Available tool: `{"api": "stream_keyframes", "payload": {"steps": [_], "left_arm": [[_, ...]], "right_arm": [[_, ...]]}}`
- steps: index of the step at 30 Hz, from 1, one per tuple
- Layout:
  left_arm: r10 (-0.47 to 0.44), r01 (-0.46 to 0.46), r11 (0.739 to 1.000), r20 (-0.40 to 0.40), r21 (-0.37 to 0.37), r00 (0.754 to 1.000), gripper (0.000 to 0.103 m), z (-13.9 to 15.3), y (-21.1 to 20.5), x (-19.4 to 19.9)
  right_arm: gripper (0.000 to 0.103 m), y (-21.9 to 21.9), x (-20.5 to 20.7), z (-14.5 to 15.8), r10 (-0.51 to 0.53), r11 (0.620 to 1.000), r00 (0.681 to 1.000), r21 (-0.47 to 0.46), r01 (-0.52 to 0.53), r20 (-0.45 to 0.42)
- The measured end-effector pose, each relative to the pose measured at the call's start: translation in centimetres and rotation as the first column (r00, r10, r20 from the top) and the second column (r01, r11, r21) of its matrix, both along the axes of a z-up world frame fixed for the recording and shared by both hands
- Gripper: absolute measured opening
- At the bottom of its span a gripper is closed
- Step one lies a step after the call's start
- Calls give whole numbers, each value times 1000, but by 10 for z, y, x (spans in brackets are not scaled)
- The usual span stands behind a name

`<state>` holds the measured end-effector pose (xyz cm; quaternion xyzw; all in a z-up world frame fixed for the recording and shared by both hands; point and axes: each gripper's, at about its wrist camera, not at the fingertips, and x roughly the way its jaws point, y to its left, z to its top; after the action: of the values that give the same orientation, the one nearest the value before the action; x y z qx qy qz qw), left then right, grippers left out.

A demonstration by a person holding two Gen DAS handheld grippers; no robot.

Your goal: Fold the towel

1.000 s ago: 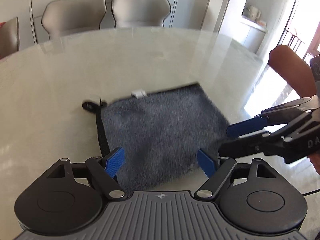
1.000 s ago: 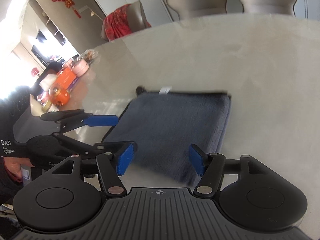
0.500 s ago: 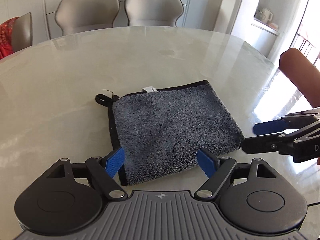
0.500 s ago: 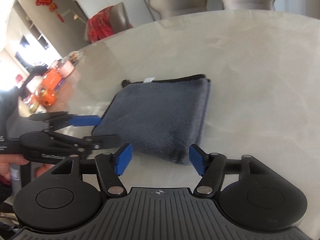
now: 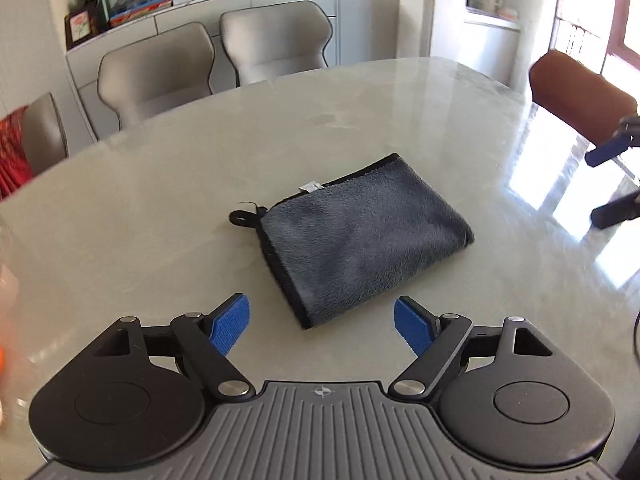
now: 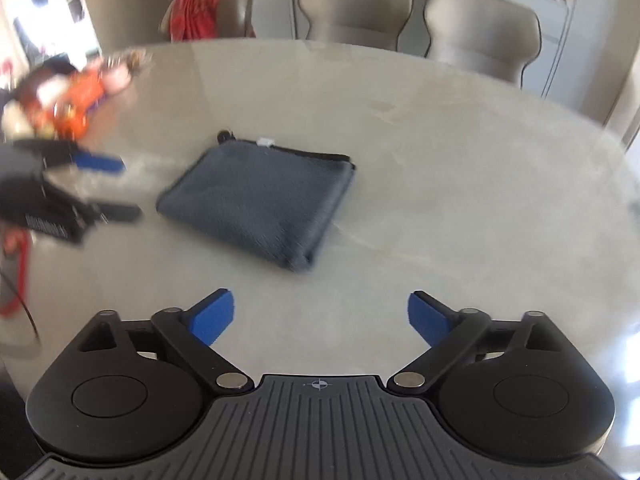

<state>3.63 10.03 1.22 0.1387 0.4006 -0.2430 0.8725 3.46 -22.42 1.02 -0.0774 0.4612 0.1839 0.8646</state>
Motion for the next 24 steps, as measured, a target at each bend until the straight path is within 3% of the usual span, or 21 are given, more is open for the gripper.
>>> {"api": "stream_keyframes", "payload": {"steps": [3, 6, 9, 11, 13, 19, 24], "left_arm": [[14, -14, 1000, -4, -27, 1000, 87, 8, 2, -12], [85, -86, 993, -10, -85, 996, 87, 6, 0, -27], [178, -185, 972, -59, -146, 982, 87, -1, -1, -34], [234, -247, 954, -93, -170, 968, 87, -6, -2, -38], [252, -263, 952, -89, -157, 964, 87, -7, -5, -42], [297, -301, 947, -50, -116, 954, 89, -7, -13, -51], [304, -307, 944, -43, -121, 952, 91, -7, -18, -60]], "right_arm": [[102, -11, -22, 22, 7, 995, 999, 99, -3, -42], [102, 0, -35, 15, -15, 983, 997, 184, 29, -79], [102, 20, -48, -1, -167, 969, 985, 181, 170, -31], [102, 34, -52, -10, -276, 947, 961, 163, 276, -19], [102, 48, -51, -19, -333, 934, 943, 131, 332, -16], [102, 76, -51, -32, -400, 914, 909, -15, 405, 112], [102, 81, -49, -31, -448, 890, 889, -49, 454, 96]]}}
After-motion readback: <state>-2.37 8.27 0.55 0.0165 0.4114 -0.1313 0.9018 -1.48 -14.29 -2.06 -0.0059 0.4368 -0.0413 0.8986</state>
